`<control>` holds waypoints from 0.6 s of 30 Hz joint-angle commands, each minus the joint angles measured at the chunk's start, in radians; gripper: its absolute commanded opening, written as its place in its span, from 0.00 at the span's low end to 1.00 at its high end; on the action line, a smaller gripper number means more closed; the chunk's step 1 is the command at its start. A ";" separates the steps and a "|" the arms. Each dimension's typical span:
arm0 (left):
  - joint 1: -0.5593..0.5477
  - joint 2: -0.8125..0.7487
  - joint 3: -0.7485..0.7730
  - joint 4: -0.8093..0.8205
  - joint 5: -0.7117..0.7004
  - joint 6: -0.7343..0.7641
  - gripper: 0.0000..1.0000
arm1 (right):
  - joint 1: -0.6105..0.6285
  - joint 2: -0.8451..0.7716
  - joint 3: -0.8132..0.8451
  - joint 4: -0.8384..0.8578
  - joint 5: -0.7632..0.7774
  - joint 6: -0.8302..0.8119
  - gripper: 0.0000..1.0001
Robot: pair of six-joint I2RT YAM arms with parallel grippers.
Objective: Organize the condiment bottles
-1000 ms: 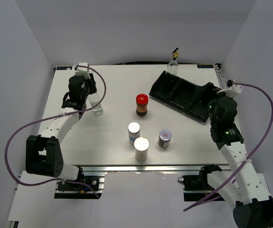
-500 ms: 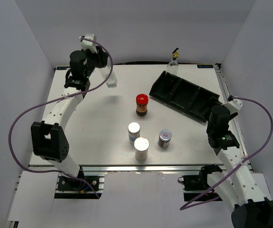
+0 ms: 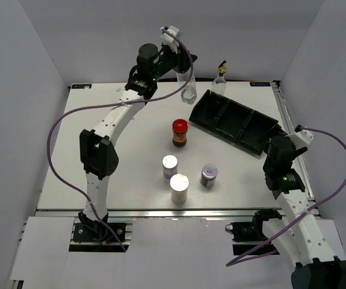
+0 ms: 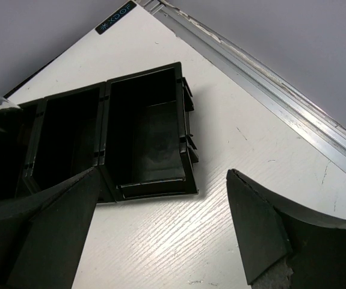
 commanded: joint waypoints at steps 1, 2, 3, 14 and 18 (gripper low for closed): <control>-0.025 -0.016 0.103 0.054 0.027 0.004 0.00 | -0.006 -0.001 -0.002 0.004 0.031 0.004 0.89; -0.045 -0.011 0.103 0.065 0.024 0.007 0.00 | -0.006 0.000 -0.005 0.005 0.031 0.005 0.89; -0.056 -0.004 0.099 0.068 0.023 0.014 0.00 | -0.007 0.002 -0.007 0.007 0.031 0.005 0.89; -0.130 0.069 0.056 0.149 0.030 0.079 0.00 | -0.010 0.005 -0.008 0.011 0.002 -0.022 0.89; -0.134 0.118 0.082 0.201 0.051 0.045 0.00 | -0.010 0.011 -0.010 0.013 0.002 -0.025 0.89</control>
